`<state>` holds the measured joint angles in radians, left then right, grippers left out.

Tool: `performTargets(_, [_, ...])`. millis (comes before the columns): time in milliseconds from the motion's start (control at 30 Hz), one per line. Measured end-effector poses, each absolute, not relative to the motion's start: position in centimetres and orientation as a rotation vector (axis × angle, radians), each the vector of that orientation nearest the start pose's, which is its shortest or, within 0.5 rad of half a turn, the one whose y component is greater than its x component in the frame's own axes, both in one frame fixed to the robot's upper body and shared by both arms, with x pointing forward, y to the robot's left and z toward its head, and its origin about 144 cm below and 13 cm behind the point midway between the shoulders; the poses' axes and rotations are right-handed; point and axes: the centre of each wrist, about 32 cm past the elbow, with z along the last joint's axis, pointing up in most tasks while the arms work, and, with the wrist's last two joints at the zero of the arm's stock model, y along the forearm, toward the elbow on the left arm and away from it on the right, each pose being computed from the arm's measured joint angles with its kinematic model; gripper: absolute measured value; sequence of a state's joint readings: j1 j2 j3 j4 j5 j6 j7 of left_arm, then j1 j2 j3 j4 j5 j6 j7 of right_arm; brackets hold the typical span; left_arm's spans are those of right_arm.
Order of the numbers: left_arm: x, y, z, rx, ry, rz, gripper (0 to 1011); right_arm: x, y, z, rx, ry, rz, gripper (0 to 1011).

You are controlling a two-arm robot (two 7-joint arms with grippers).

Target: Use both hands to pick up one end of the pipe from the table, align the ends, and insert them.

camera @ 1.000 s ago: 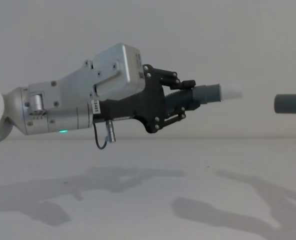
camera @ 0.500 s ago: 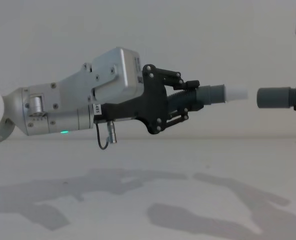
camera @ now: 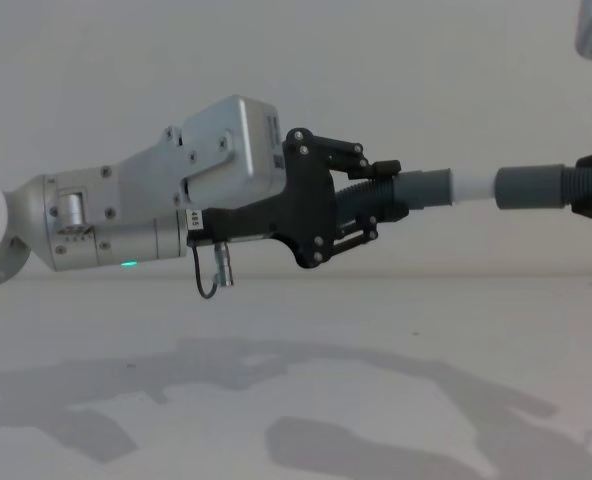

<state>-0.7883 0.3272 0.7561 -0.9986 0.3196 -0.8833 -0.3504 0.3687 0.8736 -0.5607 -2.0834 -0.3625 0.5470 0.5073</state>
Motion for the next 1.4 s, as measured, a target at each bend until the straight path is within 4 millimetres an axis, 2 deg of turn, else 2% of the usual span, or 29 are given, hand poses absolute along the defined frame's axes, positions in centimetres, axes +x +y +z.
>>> performTargets(667, [62.37,19.64,122.99,0.116,-1.191,0.253,304,43.83,-23.23,133.64,-0.968,-0.837,-0.73,244])
performTargets(1400, [62.37,19.6,122.99,0.114,-1.191,0.252,304,44.13,-23.41,133.59,-0.959,-0.837,-0.741,244])
